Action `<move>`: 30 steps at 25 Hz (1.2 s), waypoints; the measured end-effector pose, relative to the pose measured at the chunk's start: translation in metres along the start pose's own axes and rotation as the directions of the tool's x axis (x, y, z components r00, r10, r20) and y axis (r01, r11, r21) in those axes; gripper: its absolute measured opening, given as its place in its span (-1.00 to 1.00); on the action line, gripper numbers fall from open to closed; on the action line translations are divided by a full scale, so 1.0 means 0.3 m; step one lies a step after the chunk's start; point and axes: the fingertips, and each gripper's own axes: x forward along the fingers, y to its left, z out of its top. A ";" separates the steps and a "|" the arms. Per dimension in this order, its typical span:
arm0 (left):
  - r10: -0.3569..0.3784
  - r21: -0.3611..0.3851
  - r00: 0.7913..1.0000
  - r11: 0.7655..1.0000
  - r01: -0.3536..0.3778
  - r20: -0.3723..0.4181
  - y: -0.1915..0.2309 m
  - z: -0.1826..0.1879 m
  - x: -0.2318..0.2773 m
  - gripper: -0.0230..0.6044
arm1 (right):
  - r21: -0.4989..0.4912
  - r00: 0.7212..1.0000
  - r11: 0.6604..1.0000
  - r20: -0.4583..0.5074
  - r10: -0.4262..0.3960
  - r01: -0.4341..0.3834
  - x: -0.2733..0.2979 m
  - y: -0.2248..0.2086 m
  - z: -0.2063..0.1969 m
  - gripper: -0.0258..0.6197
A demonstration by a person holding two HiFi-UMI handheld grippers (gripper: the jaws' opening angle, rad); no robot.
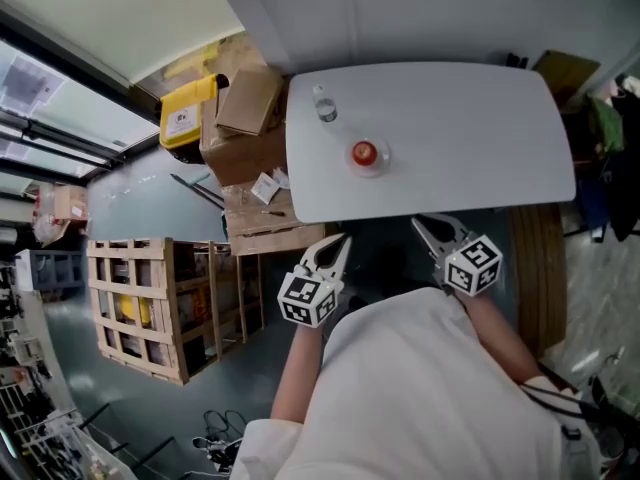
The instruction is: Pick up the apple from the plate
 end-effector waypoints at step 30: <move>0.085 0.019 0.992 0.996 -0.084 -0.098 0.114 0.060 0.343 -0.92 | 0.040 0.993 0.998 -0.099 0.059 -0.055 0.100 -0.292 0.045 -0.80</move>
